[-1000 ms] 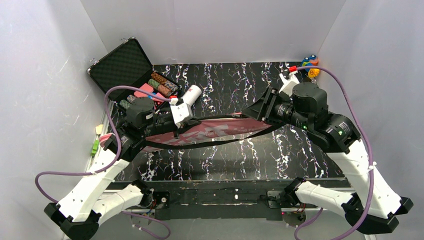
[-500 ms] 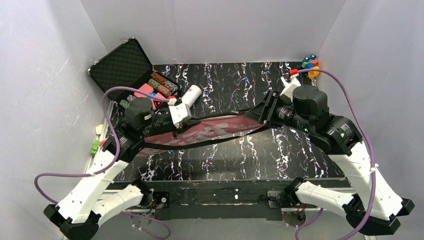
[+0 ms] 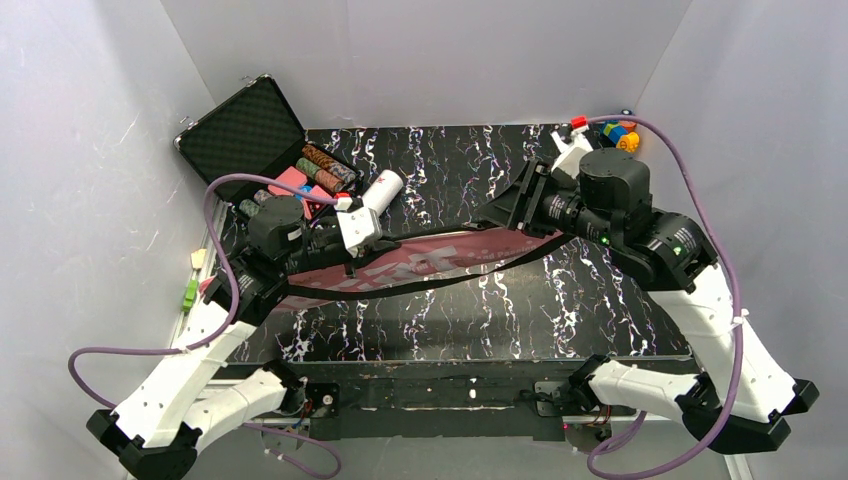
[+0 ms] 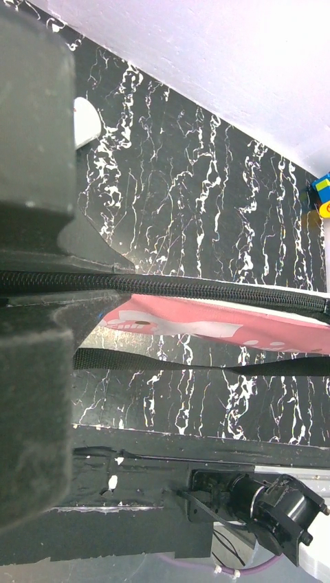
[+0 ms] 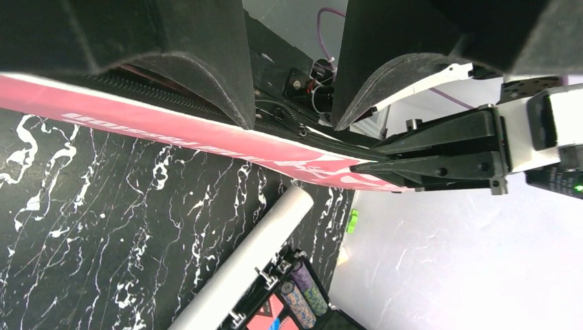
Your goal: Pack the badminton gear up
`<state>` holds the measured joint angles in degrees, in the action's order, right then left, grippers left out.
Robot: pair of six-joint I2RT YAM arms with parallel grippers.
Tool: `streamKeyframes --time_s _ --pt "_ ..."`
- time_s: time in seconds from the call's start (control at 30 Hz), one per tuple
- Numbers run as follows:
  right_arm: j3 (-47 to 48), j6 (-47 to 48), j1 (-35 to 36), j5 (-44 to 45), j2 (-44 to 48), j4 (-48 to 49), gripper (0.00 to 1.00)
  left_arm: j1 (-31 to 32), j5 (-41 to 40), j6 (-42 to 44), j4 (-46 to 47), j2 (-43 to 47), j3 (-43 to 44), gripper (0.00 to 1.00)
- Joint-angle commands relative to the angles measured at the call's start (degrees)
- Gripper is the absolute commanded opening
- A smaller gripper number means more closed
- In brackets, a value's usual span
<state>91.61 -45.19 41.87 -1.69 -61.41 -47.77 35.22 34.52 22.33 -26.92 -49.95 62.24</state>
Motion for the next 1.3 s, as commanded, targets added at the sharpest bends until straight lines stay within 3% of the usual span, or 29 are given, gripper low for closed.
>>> streamKeyframes --time_s 0.0,0.37,0.63,0.9,1.27 --pt "-0.85 0.19 0.5 -0.7 -0.21 1.27 0.53 -0.33 1.5 0.5 5.09 2.38 0.9 0.0" --pt "0.77 1.67 0.85 -0.45 -2.71 -3.46 0.53 -0.42 1.91 0.28 5.16 2.82 1.01 0.0" --pt "-0.65 -0.03 2.72 2.89 1.99 -6.68 0.53 -0.42 1.85 0.65 5.21 2.6 0.78 0.0" --pt "-9.46 -5.1 2.96 -4.08 5.43 -1.45 0.54 -0.42 2.0 0.67 5.3 2.28 1.28 0.0" --pt "-11.89 -6.63 2.96 -5.81 4.56 4.95 0.55 -0.51 2.2 0.67 5.03 2.3 1.89 0.0"
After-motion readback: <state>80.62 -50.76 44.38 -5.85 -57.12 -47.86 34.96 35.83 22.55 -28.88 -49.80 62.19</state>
